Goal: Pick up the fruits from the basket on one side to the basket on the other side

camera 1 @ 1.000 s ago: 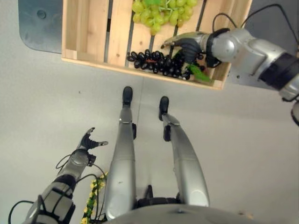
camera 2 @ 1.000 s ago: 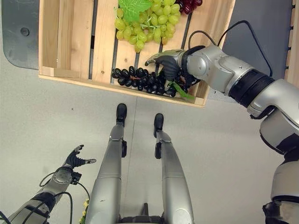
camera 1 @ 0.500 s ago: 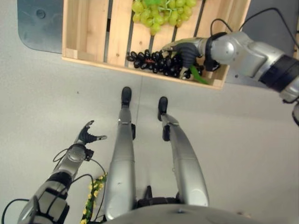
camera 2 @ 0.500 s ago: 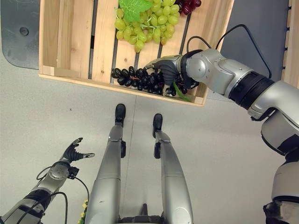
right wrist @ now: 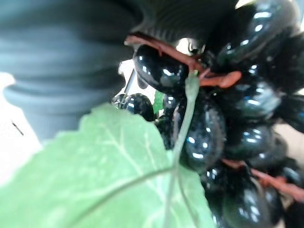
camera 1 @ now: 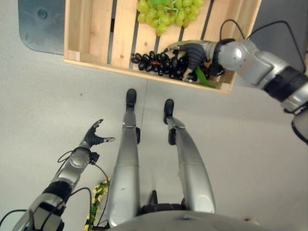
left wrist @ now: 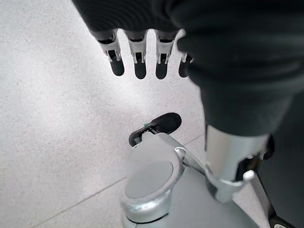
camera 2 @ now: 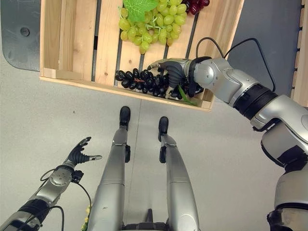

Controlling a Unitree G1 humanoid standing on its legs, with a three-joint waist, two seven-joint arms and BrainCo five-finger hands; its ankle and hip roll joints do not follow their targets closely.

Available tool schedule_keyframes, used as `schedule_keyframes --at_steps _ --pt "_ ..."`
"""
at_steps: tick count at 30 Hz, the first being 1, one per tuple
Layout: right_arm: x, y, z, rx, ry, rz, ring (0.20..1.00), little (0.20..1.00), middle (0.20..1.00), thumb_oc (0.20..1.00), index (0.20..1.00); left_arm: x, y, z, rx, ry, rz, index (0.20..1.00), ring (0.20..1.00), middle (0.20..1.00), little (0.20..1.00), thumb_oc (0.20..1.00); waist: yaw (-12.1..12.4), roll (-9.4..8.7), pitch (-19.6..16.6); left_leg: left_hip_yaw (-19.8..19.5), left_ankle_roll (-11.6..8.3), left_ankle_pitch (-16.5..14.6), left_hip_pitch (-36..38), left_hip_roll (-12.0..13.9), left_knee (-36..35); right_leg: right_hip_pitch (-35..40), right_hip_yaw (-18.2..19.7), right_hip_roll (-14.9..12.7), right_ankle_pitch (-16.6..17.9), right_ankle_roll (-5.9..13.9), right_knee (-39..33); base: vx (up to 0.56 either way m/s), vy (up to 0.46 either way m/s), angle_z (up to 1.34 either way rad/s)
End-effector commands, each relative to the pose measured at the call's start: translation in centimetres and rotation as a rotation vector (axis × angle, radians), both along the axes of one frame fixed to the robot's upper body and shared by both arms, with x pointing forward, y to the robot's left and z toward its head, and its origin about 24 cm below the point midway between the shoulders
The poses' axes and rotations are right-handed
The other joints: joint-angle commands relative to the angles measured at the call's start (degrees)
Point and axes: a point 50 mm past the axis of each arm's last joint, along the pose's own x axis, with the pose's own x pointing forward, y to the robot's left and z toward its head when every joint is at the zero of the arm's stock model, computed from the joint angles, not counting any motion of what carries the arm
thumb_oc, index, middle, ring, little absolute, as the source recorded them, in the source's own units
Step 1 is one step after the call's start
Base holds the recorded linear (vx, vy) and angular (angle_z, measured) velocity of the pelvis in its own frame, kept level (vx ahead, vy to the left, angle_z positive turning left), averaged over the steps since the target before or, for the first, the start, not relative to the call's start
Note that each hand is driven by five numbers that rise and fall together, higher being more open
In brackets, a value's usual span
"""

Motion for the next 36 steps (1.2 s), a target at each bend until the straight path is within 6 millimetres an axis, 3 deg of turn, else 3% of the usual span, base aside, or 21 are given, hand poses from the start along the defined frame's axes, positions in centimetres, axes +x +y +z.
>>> schedule_keyframes --at_steps 1,9,19,20,21,22,23,25,26,27,36 --pt "1.0 -1.4 -4.3 -0.07 0.062 -0.077 1.0 1.0 1.0 1.0 1.0 -1.7 0.4 -1.3 -0.016 0.04 0.04 1.0 1.0 1.0 1.0 1.0 0.5 2.34 -0.2 0.6 0.8 -5.5 -3.5 0.2 7.1 0.3 2.8 -2.1 3.5 4.24 -5.2 0.0 0.0 0.0" --pt "2.2 -0.4 -5.4 -0.022 0.01 -0.133 1.0 1.0 1.0 1.0 1.0 -1.2 -0.1 -1.3 -0.017 0.031 0.041 1.0 1.0 1.0 1.0 1.0 0.6 3.04 -0.2 0.8 1.11 -5.4 -4.5 0.1 7.1 -0.7 2.8 -2.0 3.7 4.14 -5.2 0.0 -0.001 0.0" --pt "2.9 0.8 -6.8 -0.083 -0.023 -0.161 1.0 1.0 1.0 1.0 1.0 -0.8 -0.5 -1.5 -0.019 0.028 0.059 1.0 1.0 1.0 1.0 1.0 0.5 3.66 -0.2 0.7 1.26 -5.4 -5.2 -0.1 7.0 -1.5 2.7 -2.1 3.6 4.01 -5.2 0.0 0.0 0.0" --pt "2.9 0.8 -6.9 -0.09 -0.025 -0.164 0.784 0.784 0.784 0.784 0.784 -0.8 -0.6 -1.5 -0.019 0.028 0.06 1.0 1.0 1.0 1.0 1.0 0.6 3.7 -0.2 0.7 1.27 -5.4 -5.2 -0.1 6.9 -1.5 2.7 -2.0 3.6 4.01 -5.3 0.0 0.0 0.0" --pt "3.0 0.8 -7.0 -0.102 -0.029 -0.169 0.699 0.699 0.699 0.699 0.699 -0.7 -0.6 -1.5 -0.019 0.027 0.062 1.0 1.0 1.0 1.0 1.0 0.6 3.76 -0.2 0.7 1.29 -5.4 -5.3 -0.1 7.0 -1.5 2.7 -2.0 3.6 4.03 -5.2 0.0 0.0 0.0" --pt "3.1 1.0 -7.0 -0.12 -0.046 -0.167 0.551 0.551 0.551 0.551 0.551 -0.5 -0.8 -1.5 -0.017 0.024 0.06 1.0 1.0 1.0 1.0 1.0 0.6 3.92 -0.2 0.7 1.27 -5.4 -5.6 -0.1 7.2 -1.8 2.7 -2.0 3.5 4.01 -5.1 0.0 0.0 0.0" --pt "3.1 1.0 -7.0 -0.12 -0.046 -0.167 0.526 0.526 0.526 0.526 0.526 -0.5 -0.8 -1.5 -0.017 0.024 0.06 1.0 1.0 1.0 1.0 1.0 0.6 3.93 -0.2 0.7 1.27 -5.4 -5.6 -0.1 7.2 -1.8 2.7 -2.0 3.5 4.01 -5.1 0.0 0.0 0.0" --pt "3.1 1.3 -7.1 -0.126 -0.051 -0.167 0.395 0.395 0.395 0.395 0.395 -0.4 -0.8 -1.4 -0.014 0.023 0.062 1.0 1.0 1.0 1.0 1.0 0.7 4.05 -0.2 0.7 1.33 -5.5 -5.7 -0.1 7.0 -1.9 2.6 -2.0 3.4 3.98 -5.0 0.0 0.0 0.0" --pt "3.1 1.5 -7.0 -0.123 -0.055 -0.164 0.25 0.25 0.25 0.25 0.25 -0.3 -0.8 -1.4 -0.013 0.02 0.065 1.0 1.0 1.0 1.0 1.0 0.7 4.09 -0.2 0.7 1.36 -5.4 -5.8 -0.2 7.0 -2.1 2.6 -2.1 3.4 3.96 -5.0 0.0 0.0 0.0" --pt "3.1 1.6 -7.0 -0.12 -0.06 -0.164 0.2 0.2 0.2 0.2 0.2 -0.2 -0.9 -1.4 -0.014 0.018 0.065 1.0 1.0 1.0 1.0 1.0 0.7 4.12 -0.2 0.7 1.37 -5.4 -5.8 -0.2 6.9 -2.1 2.7 -2.1 3.4 3.98 -5.1 0.0 0.0 0.0" --pt "3.2 1.9 -7.0 -0.1 -0.065 -0.171 0.2 0.2 0.2 0.2 0.2 -0.1 -1.0 -1.4 -0.015 0.017 0.064 1.0 1.0 1.0 1.0 1.0 0.7 4.36 -0.2 0.7 1.41 -5.3 -6.2 -0.2 6.8 -2.7 2.5 -2.3 3.4 4.04 -4.8 0.0 0.0 0.0"
